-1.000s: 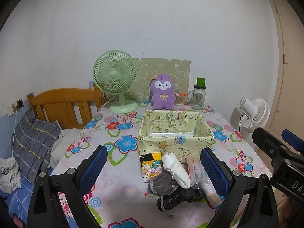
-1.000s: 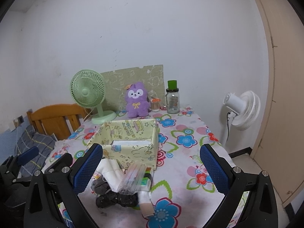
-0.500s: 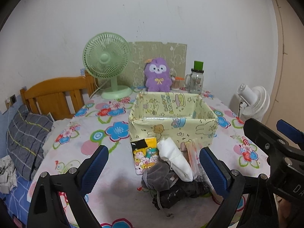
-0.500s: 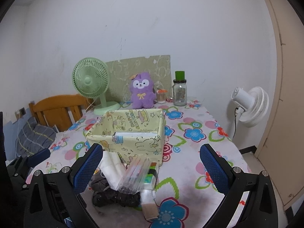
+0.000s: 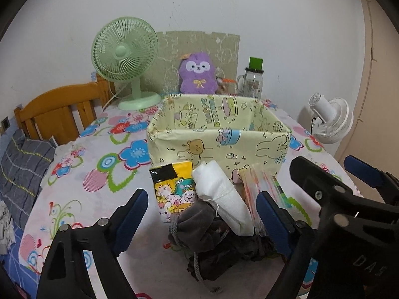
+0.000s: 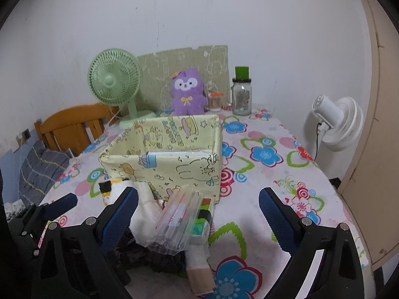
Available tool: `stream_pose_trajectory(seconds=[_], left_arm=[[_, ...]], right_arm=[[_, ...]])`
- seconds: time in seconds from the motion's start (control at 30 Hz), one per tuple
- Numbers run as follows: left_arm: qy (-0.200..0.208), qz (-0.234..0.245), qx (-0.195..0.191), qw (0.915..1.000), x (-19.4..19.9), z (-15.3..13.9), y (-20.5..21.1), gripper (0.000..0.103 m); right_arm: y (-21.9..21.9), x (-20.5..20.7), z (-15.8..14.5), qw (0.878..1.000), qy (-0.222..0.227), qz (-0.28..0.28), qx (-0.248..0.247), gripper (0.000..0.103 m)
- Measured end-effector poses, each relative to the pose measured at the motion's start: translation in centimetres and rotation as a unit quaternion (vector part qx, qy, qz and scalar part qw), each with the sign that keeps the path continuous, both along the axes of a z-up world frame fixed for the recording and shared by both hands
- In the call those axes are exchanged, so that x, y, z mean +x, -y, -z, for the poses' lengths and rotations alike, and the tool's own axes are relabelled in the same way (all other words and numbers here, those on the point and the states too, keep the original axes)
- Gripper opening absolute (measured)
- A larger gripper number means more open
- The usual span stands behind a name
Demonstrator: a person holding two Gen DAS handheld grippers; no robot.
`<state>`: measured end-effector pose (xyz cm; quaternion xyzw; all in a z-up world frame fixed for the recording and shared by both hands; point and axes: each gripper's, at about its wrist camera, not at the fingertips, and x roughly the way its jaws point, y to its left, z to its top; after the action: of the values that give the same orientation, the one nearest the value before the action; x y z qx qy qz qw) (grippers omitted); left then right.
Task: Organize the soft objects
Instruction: 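Move both tools down toward the white cloth and clear straw bag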
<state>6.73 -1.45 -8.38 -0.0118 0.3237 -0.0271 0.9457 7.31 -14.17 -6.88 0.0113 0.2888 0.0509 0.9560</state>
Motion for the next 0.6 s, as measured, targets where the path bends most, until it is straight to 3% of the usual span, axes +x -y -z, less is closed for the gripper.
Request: stream_pose_trajectory(seconds=[0.33,0.6], left_arm=[[-0.029,0.008,-0.002,0.9996,2.2,1.5,0.7,0.076],[-0.046,0.014,0.003,0.9988,3.3,2.5,1.3,0.064]], right_arm=[[-0.1,2.8,2.4,0.999,-0.045,-0.001,0.007,0.091],[-0.6,4.7,3.9,0.996,-0.085,-0.010,0.018,0.077]])
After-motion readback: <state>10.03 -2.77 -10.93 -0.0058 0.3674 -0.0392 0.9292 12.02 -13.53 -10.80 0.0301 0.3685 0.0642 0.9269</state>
